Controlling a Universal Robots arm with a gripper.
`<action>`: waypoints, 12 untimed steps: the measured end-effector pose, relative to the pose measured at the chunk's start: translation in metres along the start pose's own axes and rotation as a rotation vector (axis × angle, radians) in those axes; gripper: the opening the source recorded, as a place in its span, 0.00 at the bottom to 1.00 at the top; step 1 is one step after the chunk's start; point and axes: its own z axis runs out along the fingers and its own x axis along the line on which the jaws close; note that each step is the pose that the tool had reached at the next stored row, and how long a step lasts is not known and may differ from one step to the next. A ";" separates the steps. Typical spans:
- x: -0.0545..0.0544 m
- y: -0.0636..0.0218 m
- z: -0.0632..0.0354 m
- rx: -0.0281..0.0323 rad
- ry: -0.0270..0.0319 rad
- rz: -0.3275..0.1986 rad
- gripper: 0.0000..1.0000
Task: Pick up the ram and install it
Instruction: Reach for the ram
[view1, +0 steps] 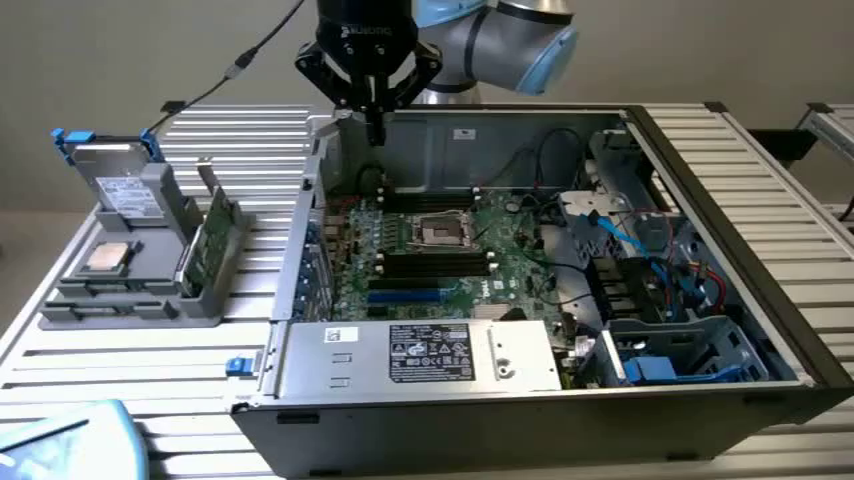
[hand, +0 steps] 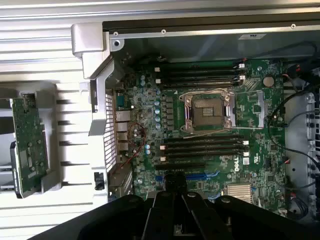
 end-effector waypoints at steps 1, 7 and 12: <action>0.000 0.0000 0.0000 0.0001 0.0000 0.000 0.11; 0.000 0.0000 0.0000 0.0001 0.0000 0.000 0.11; 0.004 0.0000 -0.0001 0.0002 0.0008 0.000 0.11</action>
